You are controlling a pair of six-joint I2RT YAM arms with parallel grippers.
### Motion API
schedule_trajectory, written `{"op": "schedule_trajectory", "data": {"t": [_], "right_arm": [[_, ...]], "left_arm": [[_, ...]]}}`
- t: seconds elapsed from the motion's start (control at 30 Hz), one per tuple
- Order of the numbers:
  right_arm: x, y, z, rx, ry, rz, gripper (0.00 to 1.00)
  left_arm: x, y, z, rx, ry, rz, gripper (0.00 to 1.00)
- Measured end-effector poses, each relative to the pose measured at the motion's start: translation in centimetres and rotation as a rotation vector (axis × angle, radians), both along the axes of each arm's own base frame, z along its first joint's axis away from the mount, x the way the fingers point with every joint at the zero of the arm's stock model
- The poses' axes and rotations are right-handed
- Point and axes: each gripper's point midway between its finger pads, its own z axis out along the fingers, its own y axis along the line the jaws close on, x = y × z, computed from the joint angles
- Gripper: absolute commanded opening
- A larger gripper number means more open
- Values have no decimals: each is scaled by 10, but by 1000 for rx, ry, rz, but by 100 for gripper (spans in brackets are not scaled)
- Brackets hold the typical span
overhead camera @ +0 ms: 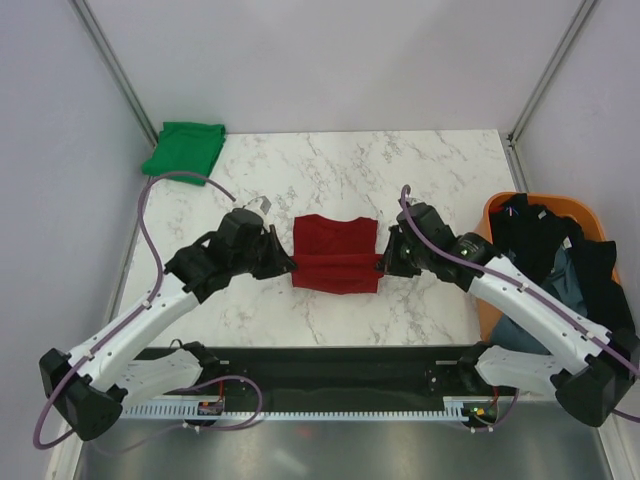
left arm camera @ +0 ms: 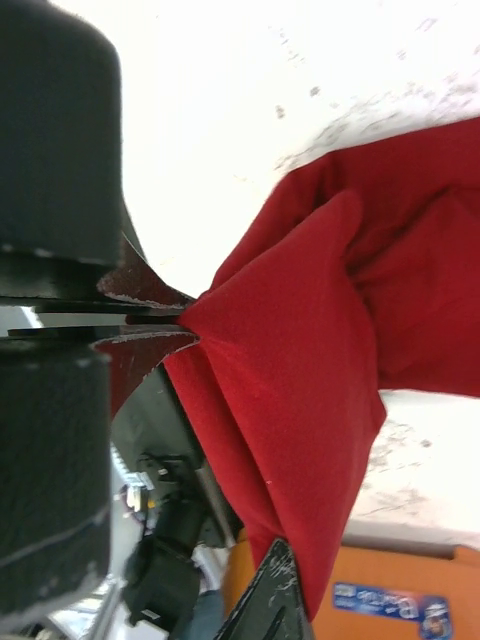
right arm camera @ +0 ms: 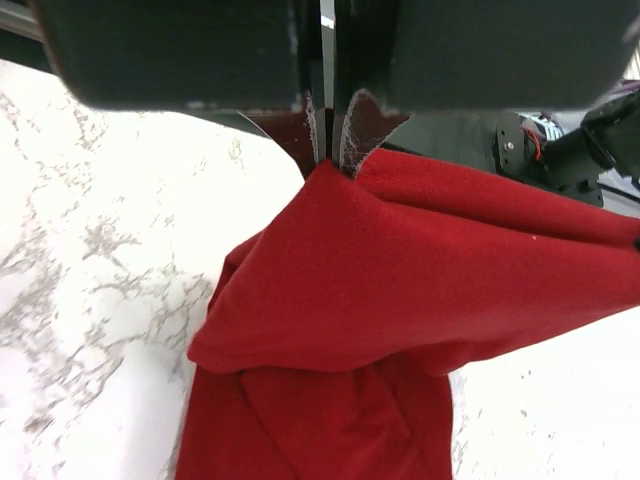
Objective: Fold and stack the t-shirts
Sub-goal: Fold the tshirt
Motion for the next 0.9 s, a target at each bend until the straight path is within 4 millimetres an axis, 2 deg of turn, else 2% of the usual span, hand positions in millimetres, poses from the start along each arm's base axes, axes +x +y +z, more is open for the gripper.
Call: {"op": "schedule_trajectory", "data": {"t": [0.13,0.3,0.5,0.6,0.7,0.77,0.83,0.87,0.9], "right_arm": [[21,-7,0,-8,12,-22,0],[43,-6,-5,-14,32,-14,0],[75,-6,-22,-32,87,-11,0],[100,-11,-31,-37,118,-30,0],[137,-18,-41,-30,147,-54,1],[164,-19,-49,-23,161,-63,38],[197,-20,-59,-28,171,-62,72],[214,-22,-67,-31,175,-59,77],[228,-24,-73,-44,182,-51,80]], "left_arm": [[23,1,3,16,6,18,2],[54,3,2,13,35,28,3],[93,4,-15,23,115,27,5],[125,-2,-19,22,134,18,6],[167,-9,-28,16,159,8,7],[198,-14,-40,5,180,1,10],[232,-15,-57,-3,207,0,36],[252,-15,-67,-7,213,1,56],[267,-13,-77,-9,226,3,65]]}}
